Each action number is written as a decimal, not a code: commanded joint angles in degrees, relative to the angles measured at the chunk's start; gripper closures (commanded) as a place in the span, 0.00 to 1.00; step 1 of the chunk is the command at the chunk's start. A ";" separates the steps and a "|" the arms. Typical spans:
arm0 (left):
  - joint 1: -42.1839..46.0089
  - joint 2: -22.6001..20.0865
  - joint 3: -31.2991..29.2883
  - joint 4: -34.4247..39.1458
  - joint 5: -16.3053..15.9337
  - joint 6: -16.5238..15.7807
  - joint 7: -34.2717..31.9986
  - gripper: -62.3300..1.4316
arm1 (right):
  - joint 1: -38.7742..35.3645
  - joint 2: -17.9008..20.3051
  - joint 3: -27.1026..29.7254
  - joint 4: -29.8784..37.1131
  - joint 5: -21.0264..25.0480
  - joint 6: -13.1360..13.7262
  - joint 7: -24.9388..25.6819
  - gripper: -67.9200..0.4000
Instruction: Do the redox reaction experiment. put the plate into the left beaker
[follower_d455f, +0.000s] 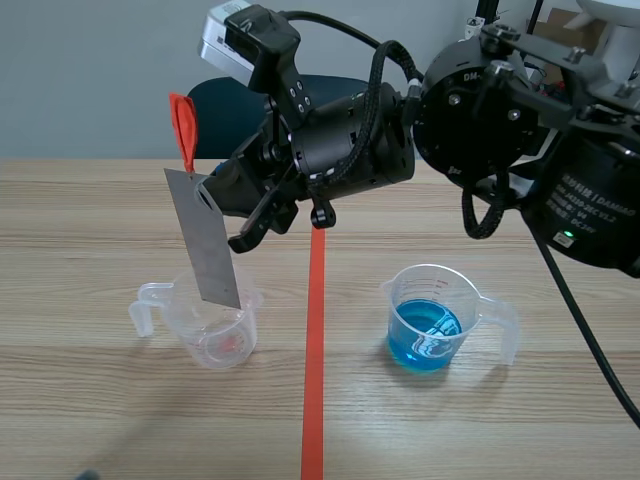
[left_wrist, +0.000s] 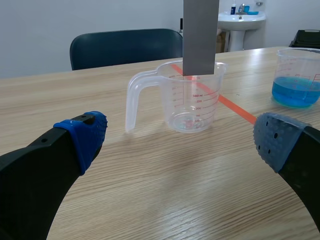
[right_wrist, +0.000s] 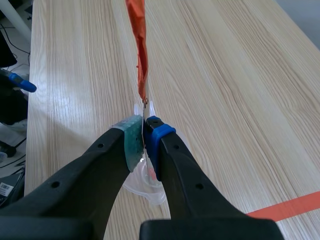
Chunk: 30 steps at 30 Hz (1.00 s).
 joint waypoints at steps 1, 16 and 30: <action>-0.02 -0.07 -0.44 0.94 -0.52 -0.09 -0.96 0.01 | 0.70 -0.92 0.31 -0.35 0.46 0.72 1.75 0.99; -0.33 -0.04 -0.44 0.94 -0.52 -0.11 -0.76 0.01 | 0.70 -3.43 -0.74 -8.17 -2.82 4.33 7.17 0.99; -0.33 -0.04 -0.44 0.94 -0.52 -0.11 -0.68 0.01 | 0.70 -4.74 -3.72 -11.63 -6.71 4.33 12.13 0.99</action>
